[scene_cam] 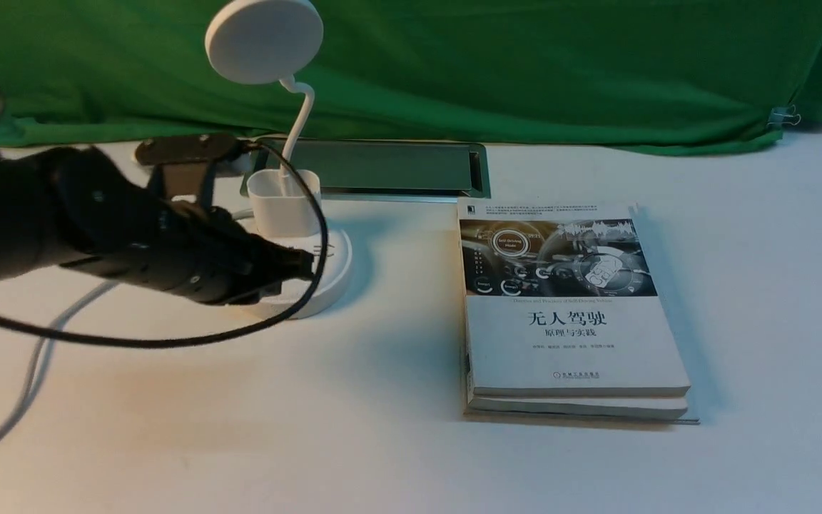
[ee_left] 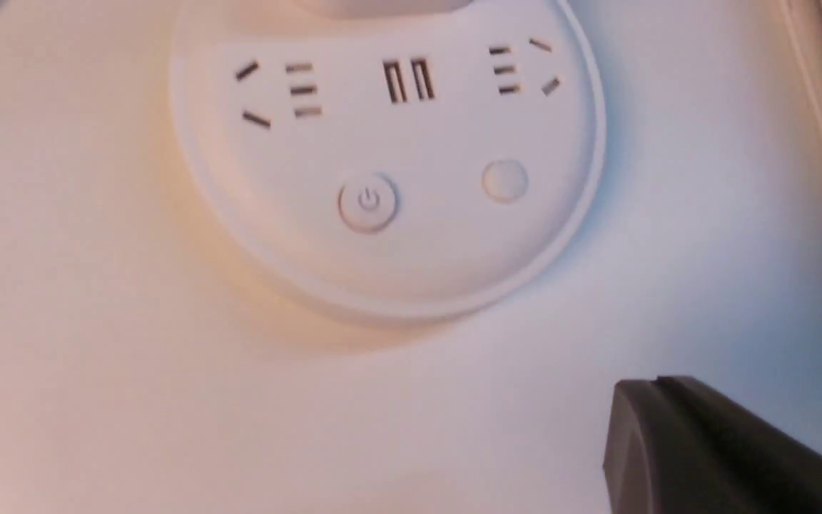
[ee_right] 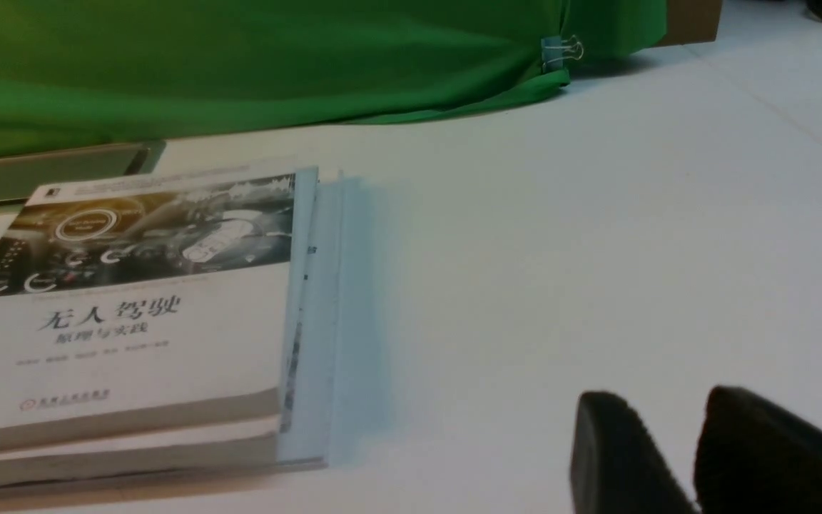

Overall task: Turn on the desk lamp on the white desktop with your hand.
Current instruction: 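Press the power button on the lamp base to turn the lamp on with the left gripper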

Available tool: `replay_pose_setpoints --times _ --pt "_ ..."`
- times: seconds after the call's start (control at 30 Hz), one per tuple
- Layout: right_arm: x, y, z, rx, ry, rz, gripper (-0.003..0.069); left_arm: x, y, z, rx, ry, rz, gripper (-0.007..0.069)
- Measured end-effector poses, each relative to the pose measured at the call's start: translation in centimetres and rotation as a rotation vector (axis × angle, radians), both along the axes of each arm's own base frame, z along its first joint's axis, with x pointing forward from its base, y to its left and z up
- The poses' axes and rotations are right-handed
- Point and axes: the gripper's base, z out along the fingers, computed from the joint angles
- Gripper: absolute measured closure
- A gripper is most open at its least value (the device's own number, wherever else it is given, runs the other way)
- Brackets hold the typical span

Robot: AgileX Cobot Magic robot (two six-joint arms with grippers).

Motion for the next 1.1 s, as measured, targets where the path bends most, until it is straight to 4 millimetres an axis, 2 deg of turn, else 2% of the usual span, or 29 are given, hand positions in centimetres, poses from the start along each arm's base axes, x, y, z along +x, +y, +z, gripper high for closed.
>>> replay_pose_setpoints --times 0.23,0.43,0.67,1.1 --pt "0.0 0.0 0.0 0.0 0.0 0.0 0.0421 3.5 -1.6 -1.9 0.099 -0.017 -0.018 0.0623" --pt "0.0 0.0 0.0 0.0 0.0 0.0 0.0421 4.8 -1.9 -3.6 0.139 -0.048 -0.043 0.0623" --pt "0.0 0.0 0.0 0.0 0.0 0.0 0.0421 5.4 -2.1 -4.2 0.129 -0.096 -0.043 0.0623" --pt "0.0 0.0 0.0 0.0 -0.001 0.0 0.0421 5.3 -2.1 -4.7 0.13 -0.059 -0.031 0.0623"
